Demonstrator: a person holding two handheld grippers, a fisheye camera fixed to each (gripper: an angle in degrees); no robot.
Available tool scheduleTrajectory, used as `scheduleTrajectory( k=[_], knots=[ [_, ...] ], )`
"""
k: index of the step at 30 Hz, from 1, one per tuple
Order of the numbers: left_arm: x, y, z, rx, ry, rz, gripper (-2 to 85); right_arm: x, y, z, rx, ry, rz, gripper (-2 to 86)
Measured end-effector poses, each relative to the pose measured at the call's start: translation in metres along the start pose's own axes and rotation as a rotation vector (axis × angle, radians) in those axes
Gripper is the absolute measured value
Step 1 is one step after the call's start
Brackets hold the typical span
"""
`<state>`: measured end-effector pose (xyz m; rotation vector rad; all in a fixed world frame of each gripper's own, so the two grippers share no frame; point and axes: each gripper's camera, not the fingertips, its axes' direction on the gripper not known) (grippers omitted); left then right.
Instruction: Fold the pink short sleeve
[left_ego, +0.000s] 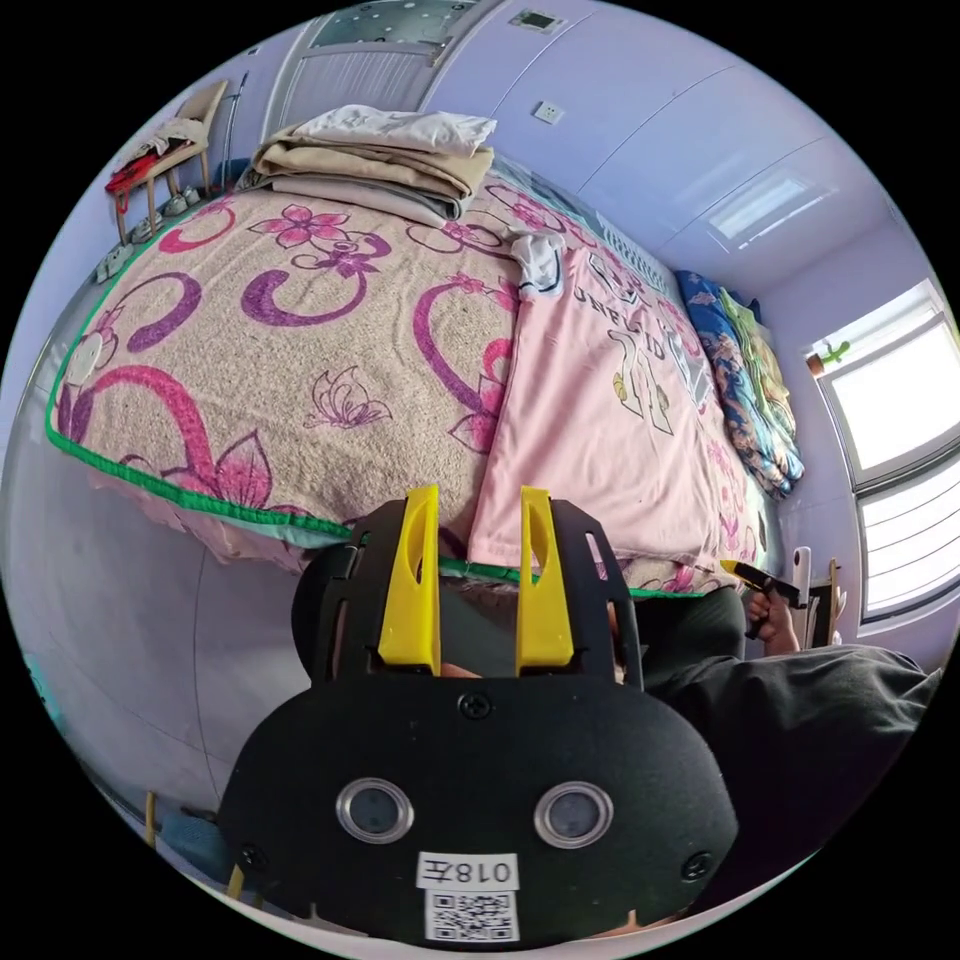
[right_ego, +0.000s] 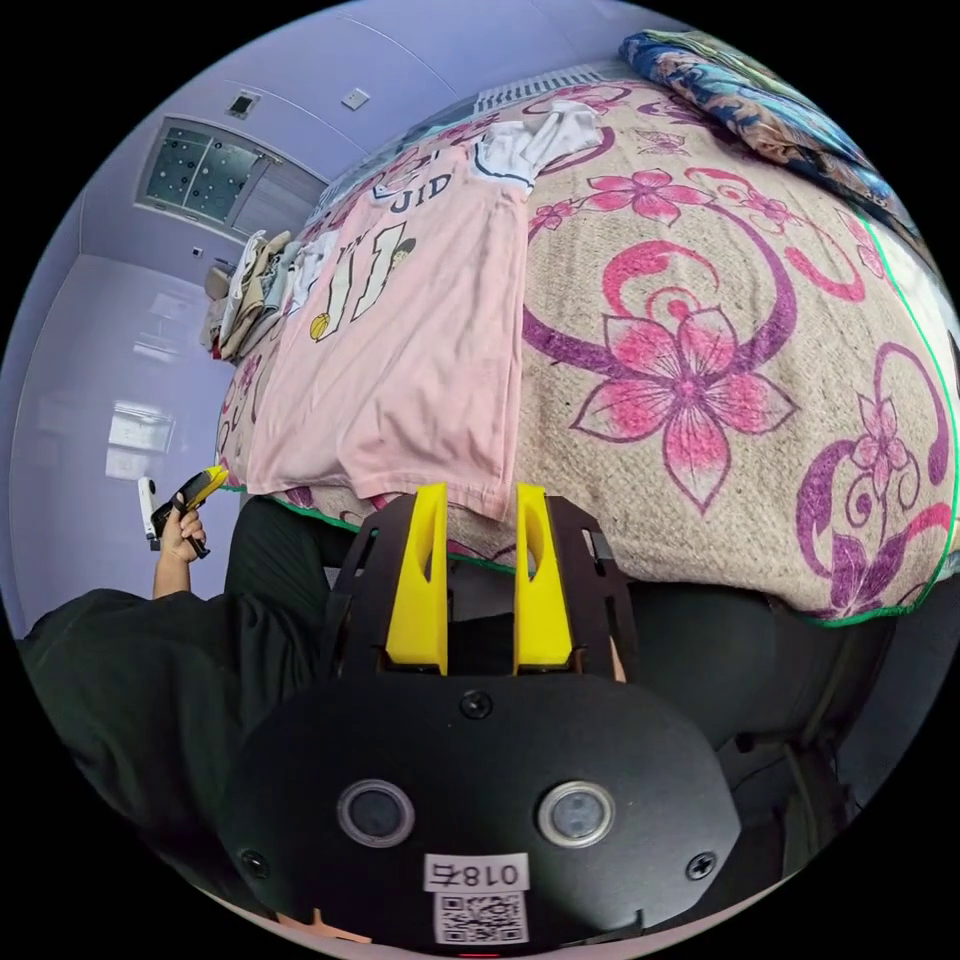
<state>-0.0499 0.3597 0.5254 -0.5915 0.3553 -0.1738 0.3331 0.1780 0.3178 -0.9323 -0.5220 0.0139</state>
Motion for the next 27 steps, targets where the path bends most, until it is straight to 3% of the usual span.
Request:
scheduleTrajectory(
  k=[7,13,19,23,27],
  knots=[
    [0.000,0.022,-0.014,0.012,0.049,-0.002,10.6,-0.036,-0.018,0.013,-0.056,0.105,-0.040,1.6],
    [0.001,0.023,-0.056,0.048,-0.018,0.032,10.5,-0.048,-0.017,-0.032,-0.035,-0.015,-0.028,1.1],
    [0.003,-0.008,-0.056,0.050,0.026,0.045,12.7,-0.047,-0.036,-0.005,-0.124,-0.076,0.068,5.3],
    [0.016,-0.058,-0.074,0.102,-0.054,0.124,13.5,-0.075,-0.051,-0.040,0.015,-0.033,0.055,7.5],
    [0.025,-0.097,-0.070,0.089,-0.061,0.178,13.6,-0.168,-0.122,-0.066,0.143,0.013,-0.178,9.9]
  ],
)
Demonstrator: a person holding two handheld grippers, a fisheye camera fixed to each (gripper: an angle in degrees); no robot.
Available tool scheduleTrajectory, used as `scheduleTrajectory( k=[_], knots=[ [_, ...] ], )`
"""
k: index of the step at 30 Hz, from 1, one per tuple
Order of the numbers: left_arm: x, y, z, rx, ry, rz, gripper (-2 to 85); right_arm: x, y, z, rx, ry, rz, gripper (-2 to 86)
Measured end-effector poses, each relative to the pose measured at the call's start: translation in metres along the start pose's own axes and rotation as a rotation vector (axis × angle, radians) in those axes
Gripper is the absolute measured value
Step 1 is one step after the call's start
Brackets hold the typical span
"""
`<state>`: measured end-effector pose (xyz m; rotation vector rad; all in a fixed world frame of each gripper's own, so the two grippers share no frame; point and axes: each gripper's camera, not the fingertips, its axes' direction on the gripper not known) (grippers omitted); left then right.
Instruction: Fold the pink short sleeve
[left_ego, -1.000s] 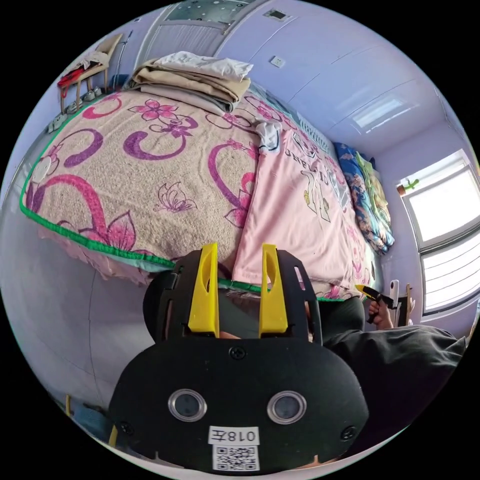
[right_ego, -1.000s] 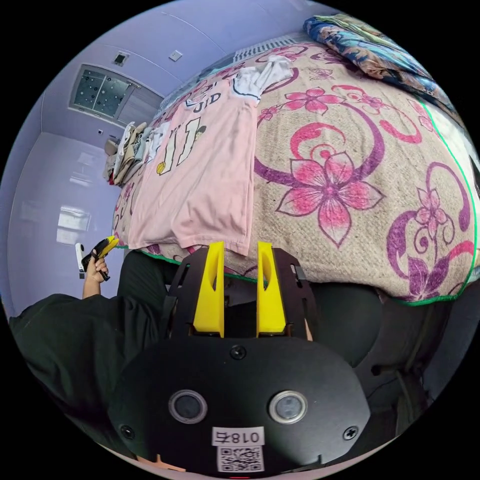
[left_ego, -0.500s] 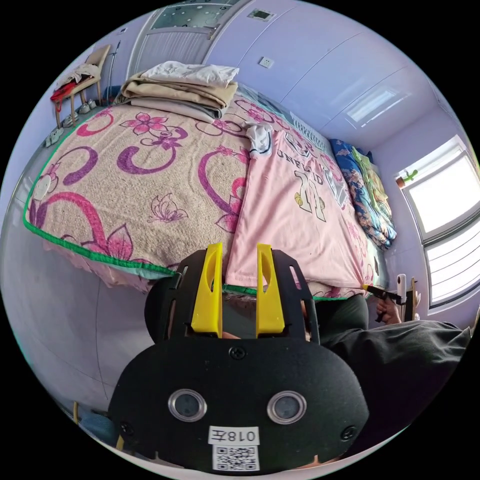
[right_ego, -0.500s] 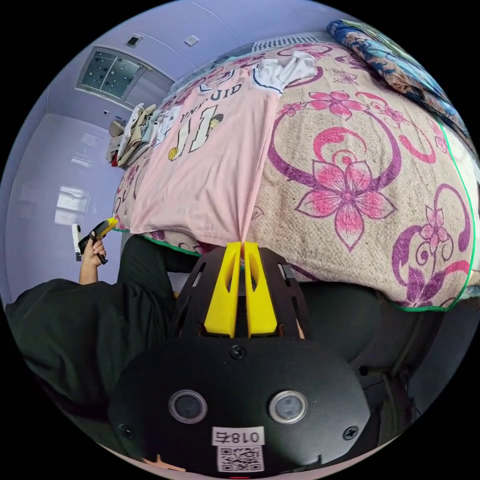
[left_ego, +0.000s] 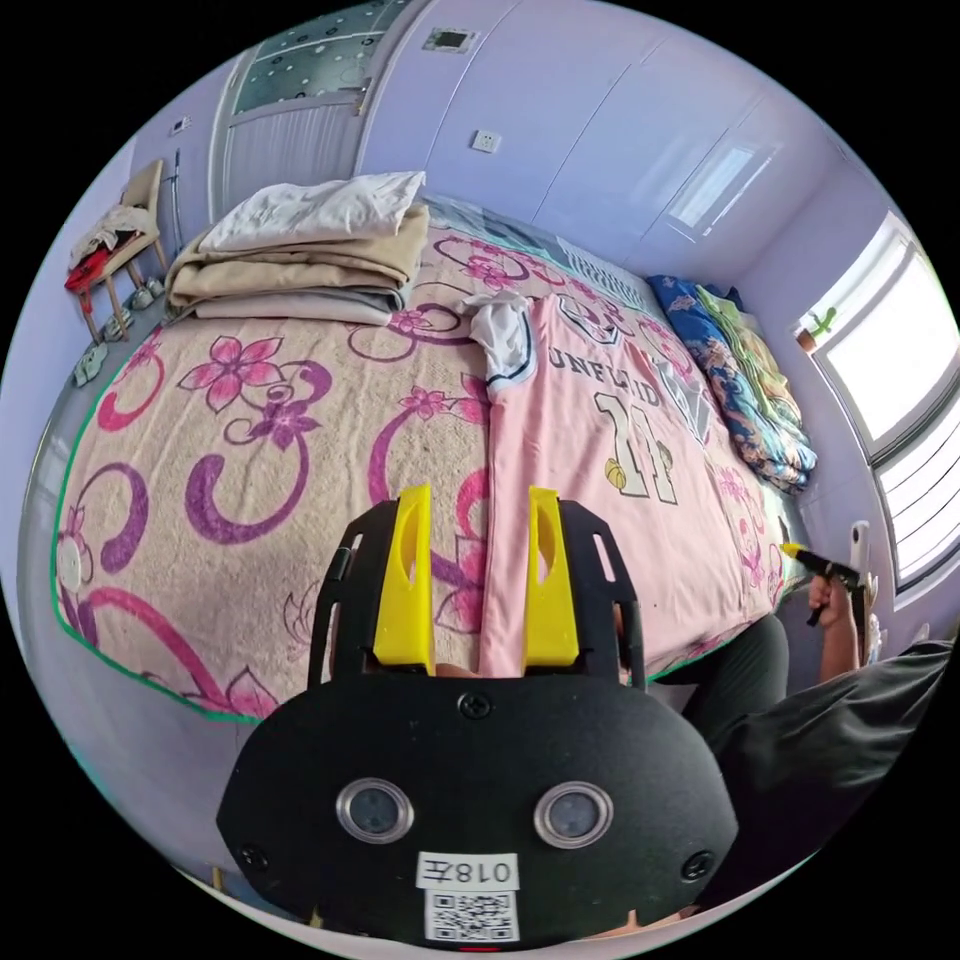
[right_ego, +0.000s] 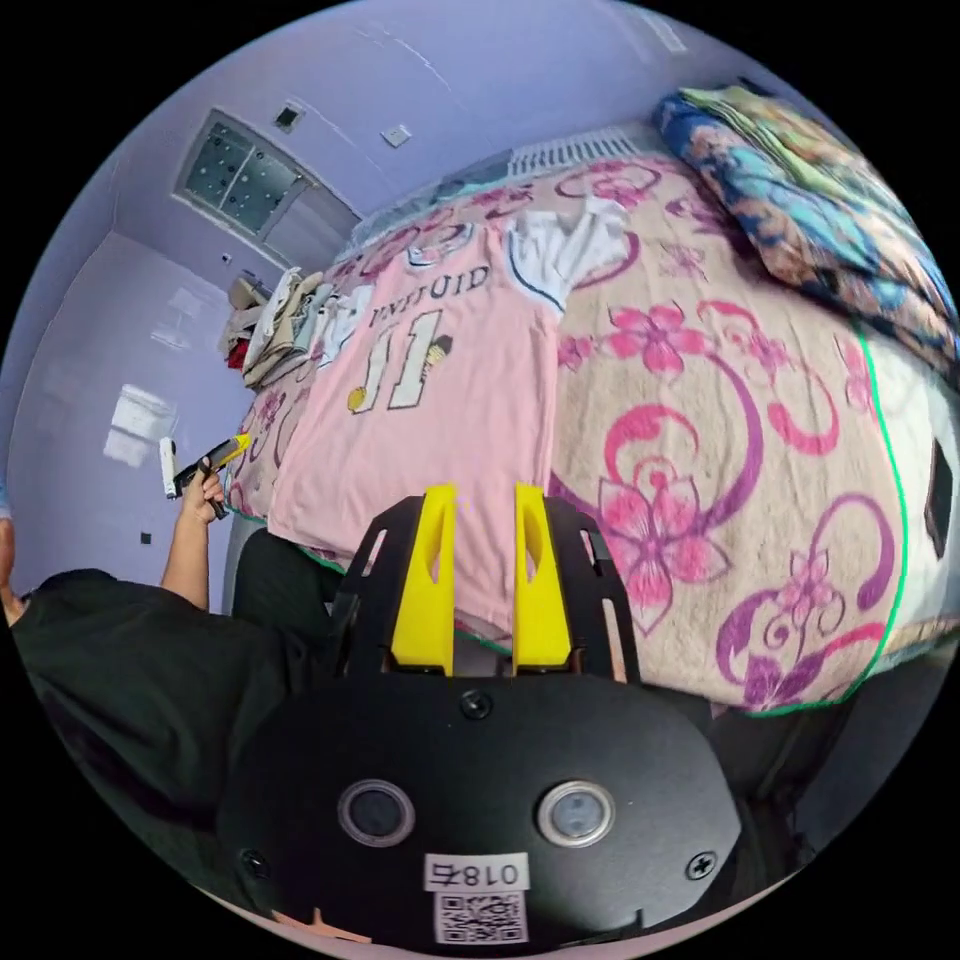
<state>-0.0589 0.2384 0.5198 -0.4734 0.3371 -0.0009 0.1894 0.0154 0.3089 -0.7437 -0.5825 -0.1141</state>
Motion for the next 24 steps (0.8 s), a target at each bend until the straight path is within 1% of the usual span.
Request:
scheduleTrajectory(
  k=[1,2,4,5,7,8,10,11,13,14,16,20,22,24],
  knots=[
    [0.004,-0.001,0.002,-0.005,-0.013,0.013,13.7,-0.035,-0.036,0.011,0.012,-0.022,-0.105,10.4],
    [0.007,0.004,0.002,-0.017,-0.029,0.021,13.7,-0.055,-0.054,0.018,0.017,-0.035,-0.160,10.7],
    [0.013,0.020,-0.003,-0.031,-0.050,0.020,13.7,-0.138,-0.125,0.059,0.022,-0.079,-0.375,11.0],
    [0.018,0.032,-0.008,-0.045,-0.059,0.017,13.8,-0.158,-0.142,0.071,0.019,-0.091,-0.422,11.0],
    [0.026,0.048,-0.016,-0.071,-0.088,0.014,13.9,-0.241,-0.204,0.122,0.015,-0.097,-0.591,11.1],
    [0.031,0.056,-0.021,-0.086,-0.111,0.018,14.0,-0.261,-0.219,0.136,0.010,-0.078,-0.628,11.0],
    [0.037,0.063,-0.029,-0.117,-0.149,0.027,14.3,-0.337,-0.271,0.192,0.008,0.012,-0.760,10.7],
    [0.038,0.064,-0.031,-0.144,-0.165,0.033,14.5,-0.355,-0.283,0.207,0.004,0.044,-0.789,10.6],
    [0.033,0.062,-0.033,-0.190,-0.167,0.028,14.6,-0.415,-0.326,0.266,-0.066,0.175,-0.876,10.3],
    [0.029,0.060,-0.035,-0.193,-0.160,0.026,14.4,-0.428,-0.334,0.281,-0.081,0.221,-0.891,10.3],
    [0.025,0.054,-0.041,-0.194,-0.154,0.022,14.2,-0.467,-0.362,0.334,-0.174,0.363,-0.950,10.3],
    [0.022,0.032,-0.065,-0.244,-0.099,0.046,14.6,-0.500,-0.386,0.394,-0.314,0.534,-0.997,10.4],
    [0.020,0.024,-0.077,-0.272,-0.063,0.062,14.2,-0.509,-0.394,0.424,-0.432,0.648,-1.003,10.4],
    [0.018,0.016,-0.083,-0.312,-0.027,0.079,13.8,-0.514,-0.397,0.436,-0.472,0.672,-1.005,9.3]
  ],
)
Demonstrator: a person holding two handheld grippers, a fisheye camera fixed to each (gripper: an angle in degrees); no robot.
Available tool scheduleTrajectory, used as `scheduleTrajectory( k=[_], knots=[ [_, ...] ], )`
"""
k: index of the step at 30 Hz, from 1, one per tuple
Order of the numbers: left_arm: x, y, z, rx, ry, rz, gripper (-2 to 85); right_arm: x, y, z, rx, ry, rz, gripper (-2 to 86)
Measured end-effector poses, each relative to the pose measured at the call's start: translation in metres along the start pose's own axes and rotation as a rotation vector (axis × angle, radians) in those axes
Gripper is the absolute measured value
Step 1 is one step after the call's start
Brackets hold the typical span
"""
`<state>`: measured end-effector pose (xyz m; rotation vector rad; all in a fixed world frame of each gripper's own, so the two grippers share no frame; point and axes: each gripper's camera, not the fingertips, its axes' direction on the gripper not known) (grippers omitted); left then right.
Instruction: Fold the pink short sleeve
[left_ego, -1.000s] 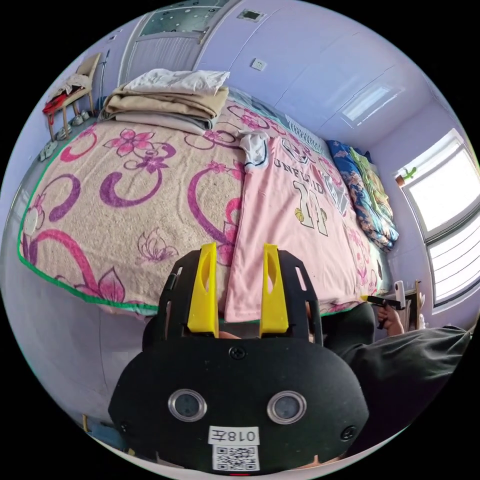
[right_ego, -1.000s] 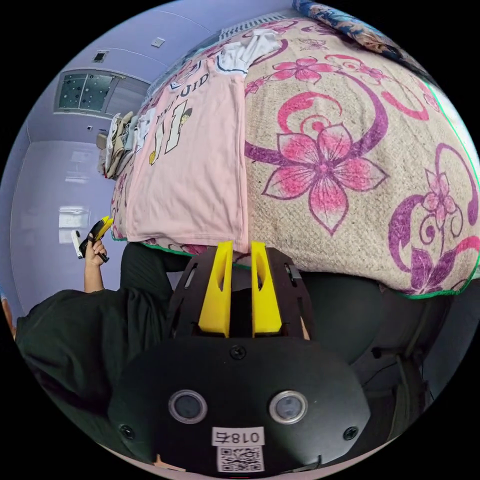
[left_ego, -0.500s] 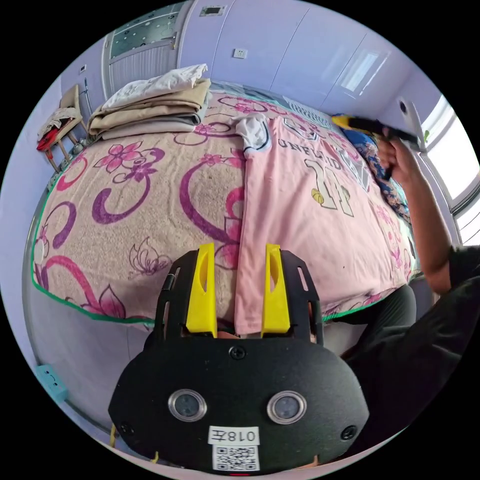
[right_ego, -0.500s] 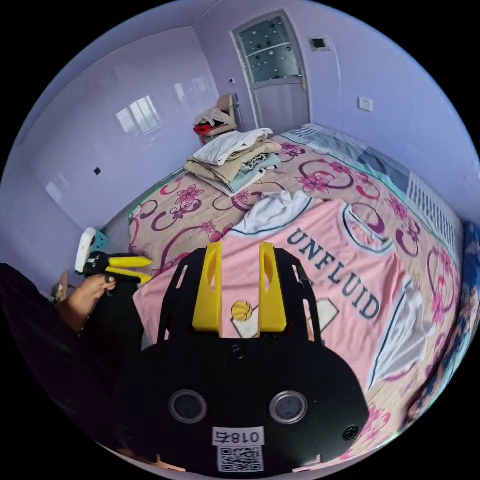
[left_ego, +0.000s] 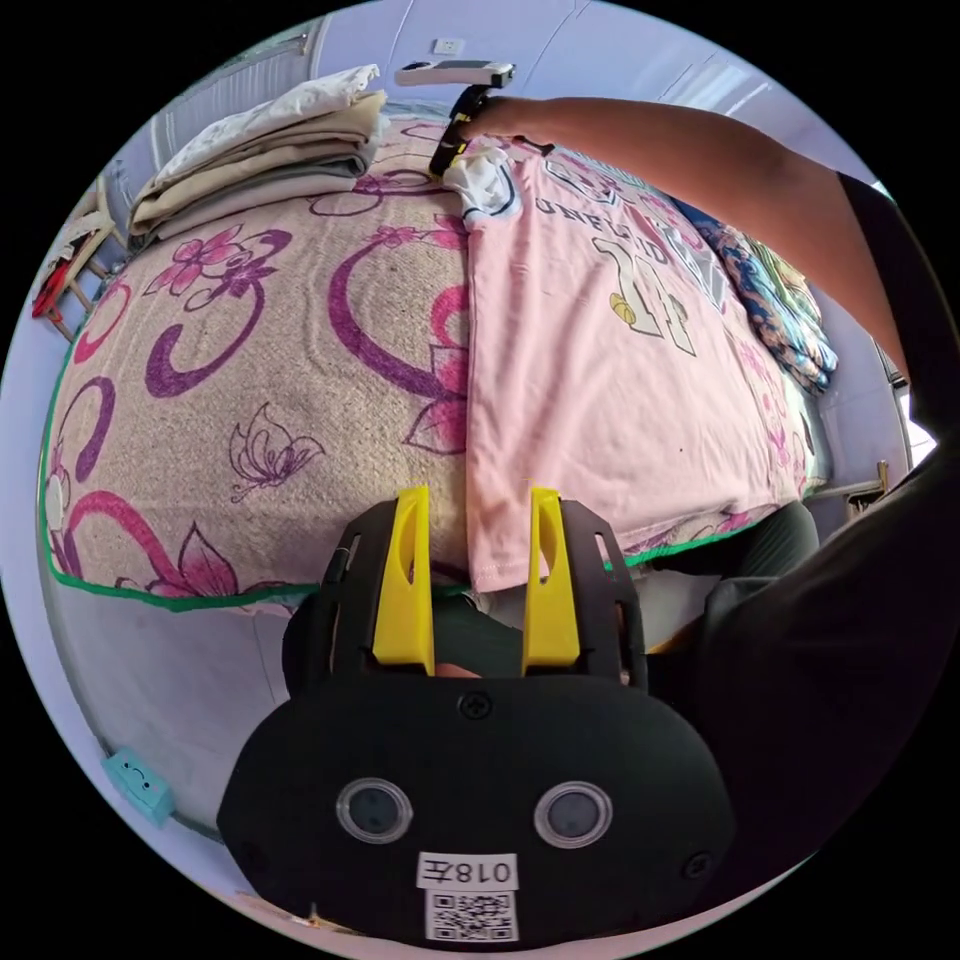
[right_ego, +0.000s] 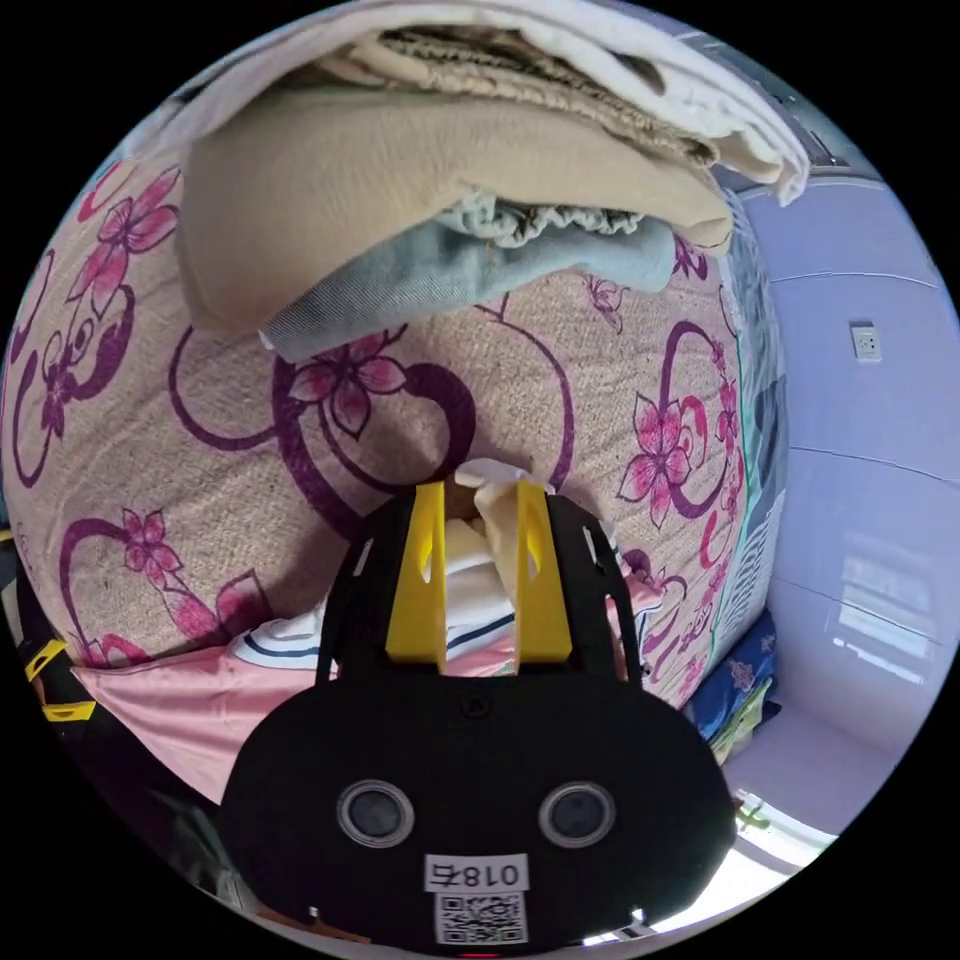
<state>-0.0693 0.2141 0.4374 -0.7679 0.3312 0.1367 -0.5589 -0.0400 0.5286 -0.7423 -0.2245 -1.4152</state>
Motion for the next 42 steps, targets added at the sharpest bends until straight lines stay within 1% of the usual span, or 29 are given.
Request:
scheduleTrajectory(
  k=[2,3,4,8,11,14,17,18,19,22,25,29,31,34,36,39,42],
  knots=[
    [0.000,-0.007,-0.008,-0.021,-0.042,0.017,12.0,0.001,-0.007,-0.004,0.005,-0.025,-0.001,5.9],
    [0.001,-0.010,-0.011,-0.026,-0.054,0.022,11.4,0.002,-0.008,-0.011,0.041,0.035,0.019,2.6],
    [0.004,-0.015,-0.018,-0.042,-0.080,0.039,9.6,0.002,-0.008,-0.018,0.053,0.063,0.012,2.0],
    [0.016,-0.028,-0.035,-0.092,-0.134,0.114,1.3,0.013,-0.003,-0.043,0.102,0.073,0.009,0.8],
    [0.025,-0.037,-0.050,-0.108,-0.175,0.165,-0.3,0.029,0.011,-0.066,0.174,0.080,0.042,0.4],
    [0.030,-0.043,-0.067,-0.105,-0.153,0.191,-0.7,0.054,0.033,-0.086,0.260,0.032,0.120,0.2],
    [0.031,-0.047,-0.086,-0.096,-0.125,0.209,-0.8,0.077,0.060,-0.102,0.388,-0.034,0.168,0.1],
    [0.031,-0.048,-0.090,-0.094,-0.121,0.213,-0.8,0.085,0.073,-0.109,0.473,-0.076,0.169,0.1],
    [0.033,-0.049,-0.098,-0.088,-0.115,0.233,-0.8,0.094,0.087,-0.116,0.556,-0.124,0.154,0.1],
    [0.038,-0.052,-0.120,-0.075,-0.080,0.276,-0.8,0.111,0.129,-0.131,0.719,-0.182,0.094,0.1],
    [0.044,-0.054,-0.133,-0.074,-0.042,0.308,-0.8,0.125,0.180,-0.131,0.788,-0.186,0.059,0.2],
    [0.065,-0.065,-0.135,-0.090,-0.016,0.357,-0.9,0.139,0.242,-0.097,0.740,-0.165,0.093,0.2],
    [0.077,-0.072,-0.131,-0.106,-0.012,0.372,-0.9,0.152,0.276,-0.055,0.668,-0.218,0.200,0.2],
    [0.090,-0.081,-0.119,-0.152,-0.062,0.377,-0.9,0.150,0.297,-0.004,0.536,-0.248,0.294,0.3],
    [0.094,-0.083,-0.116,-0.172,-0.092,0.374,-0.8,0.145,0.301,0.013,0.497,-0.259,0.310,0.3],
    [0.093,-0.087,-0.125,-0.170,-0.084,0.344,-0.8,0.143,0.297,0.020,0.479,-0.236,0.311,0.4],
    [0.091,-0.088,-0.140,-0.159,-0.110,0.324,-0.8,0.152,0.292,0.003,0.518,-0.188,0.291,0.5]
  ],
)
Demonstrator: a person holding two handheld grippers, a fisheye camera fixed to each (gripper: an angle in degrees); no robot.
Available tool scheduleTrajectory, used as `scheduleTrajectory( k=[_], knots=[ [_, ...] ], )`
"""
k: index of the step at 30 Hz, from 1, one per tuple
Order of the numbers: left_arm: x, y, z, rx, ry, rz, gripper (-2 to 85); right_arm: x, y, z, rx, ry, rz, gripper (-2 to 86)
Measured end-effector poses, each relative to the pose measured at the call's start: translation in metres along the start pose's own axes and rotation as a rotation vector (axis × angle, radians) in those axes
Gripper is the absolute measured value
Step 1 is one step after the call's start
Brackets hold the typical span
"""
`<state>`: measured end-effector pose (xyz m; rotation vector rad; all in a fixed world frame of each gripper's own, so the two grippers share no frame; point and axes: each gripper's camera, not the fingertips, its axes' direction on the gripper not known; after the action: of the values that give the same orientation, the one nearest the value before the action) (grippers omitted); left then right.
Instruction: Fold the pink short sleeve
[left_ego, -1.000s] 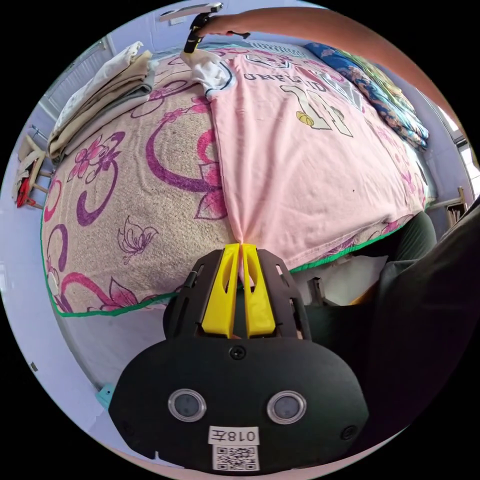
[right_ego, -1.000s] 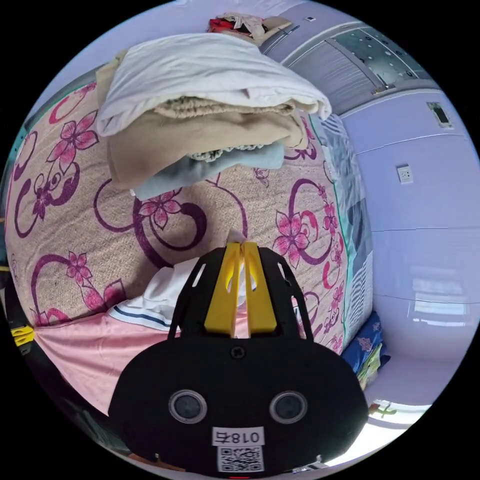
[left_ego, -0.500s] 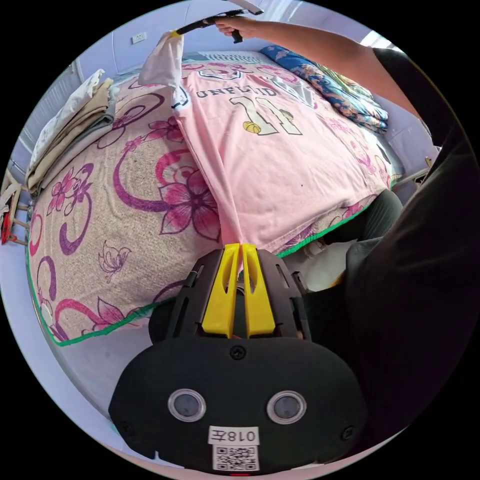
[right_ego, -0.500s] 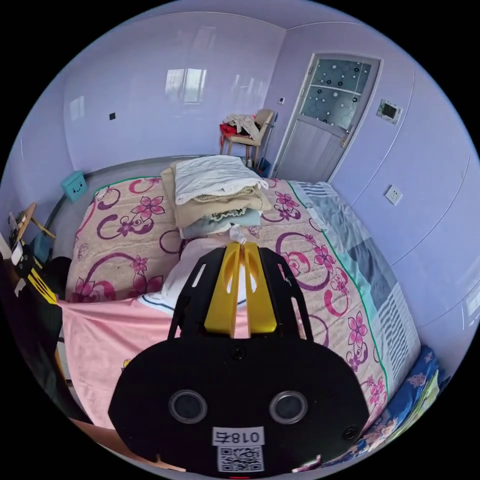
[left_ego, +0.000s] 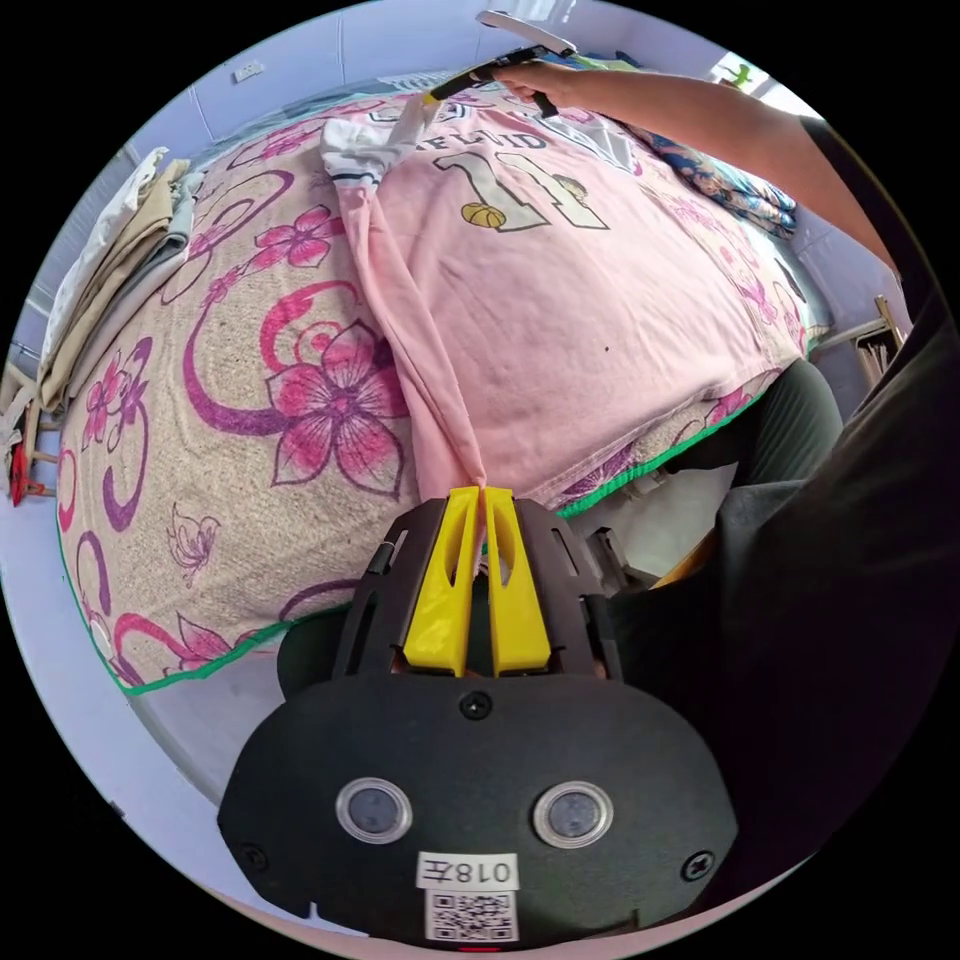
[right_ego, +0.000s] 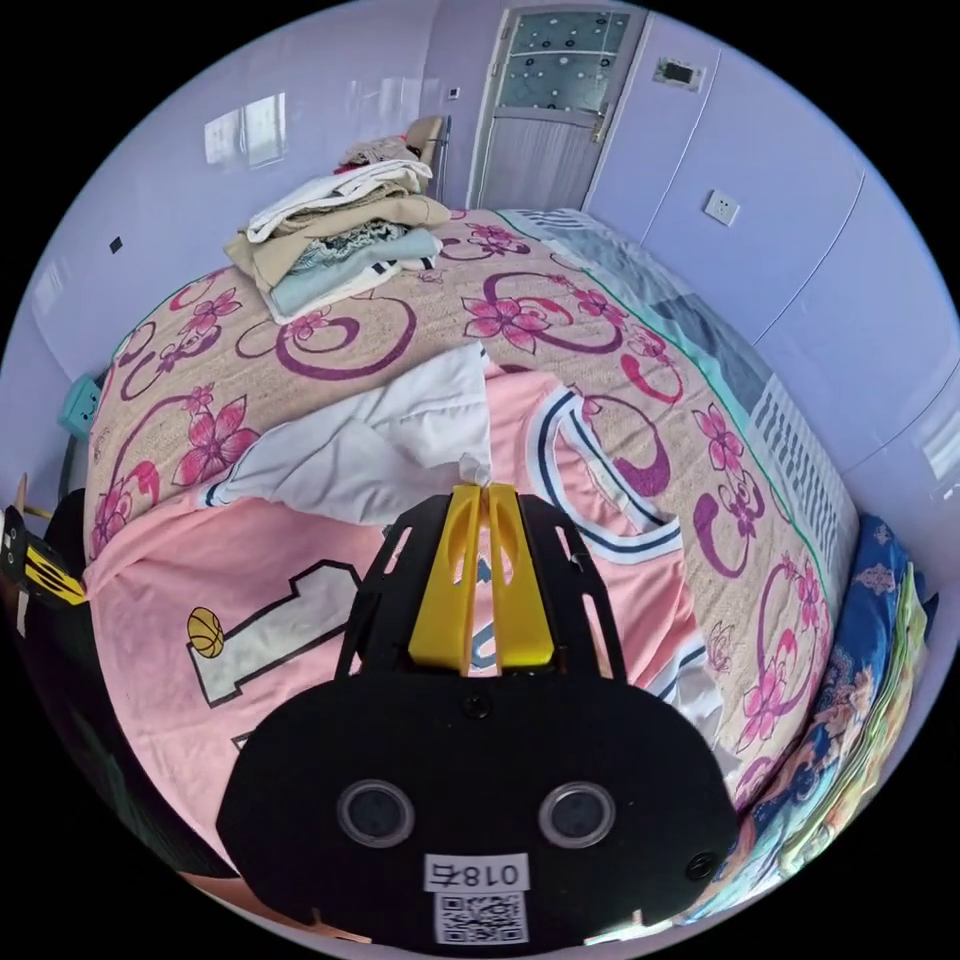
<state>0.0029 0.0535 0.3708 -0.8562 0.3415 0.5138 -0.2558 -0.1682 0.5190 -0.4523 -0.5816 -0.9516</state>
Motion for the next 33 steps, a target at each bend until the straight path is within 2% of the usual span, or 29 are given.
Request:
scheduleTrajectory(
  k=[6,8,10,12,14,16,19,21,26,29,31,33],
  knots=[
    [-0.011,0.007,-0.019,0.027,-0.026,-0.056,-0.8,0.009,-0.005,-0.061,0.177,0.056,-0.119,1.3],
    [-0.008,0.005,-0.018,0.027,-0.020,-0.049,-0.8,0.014,0.013,-0.055,0.109,0.111,-0.135,2.1],
    [-0.002,0.000,-0.015,0.019,-0.013,-0.033,-0.8,0.031,0.048,-0.016,-0.149,0.143,-0.074,5.2],
    [0.005,-0.005,-0.012,0.006,-0.017,-0.008,-0.8,0.048,0.076,0.006,-0.315,0.091,0.036,6.8],
    [0.014,-0.011,-0.010,-0.004,-0.034,0.013,-0.8,0.051,0.091,-0.001,-0.260,0.085,0.118,7.2],
    [0.016,-0.013,-0.009,-0.002,-0.030,0.013,-0.8,0.041,0.090,-0.021,-0.123,0.085,0.159,7.7],
    [0.016,-0.016,-0.007,-0.002,-0.020,0.004,-0.8,0.008,0.064,-0.029,-0.047,0.007,0.061,8.4],
    [0.017,-0.017,-0.005,-0.003,-0.020,0.002,-0.8,-0.012,0.044,-0.022,-0.068,0.026,-0.008,8.6],
    [0.021,-0.019,0.001,0.004,-0.015,-0.012,-0.8,-0.012,0.003,0.005,-0.125,-0.085,0.096,11.4],
    [0.020,-0.019,0.006,0.011,-0.014,-0.018,-0.8,-0.007,-0.002,0.034,-0.288,-0.029,0.153,9.5],
    [0.019,-0.017,0.009,0.019,-0.015,-0.023,-0.8,0.001,0.010,0.028,-0.233,-0.047,0.230,3.7],
    [0.017,-0.015,0.012,0.030,-0.010,-0.032,-0.8,0.009,0.024,0.014,-0.184,-0.040,0.292,2.9]
  ],
)
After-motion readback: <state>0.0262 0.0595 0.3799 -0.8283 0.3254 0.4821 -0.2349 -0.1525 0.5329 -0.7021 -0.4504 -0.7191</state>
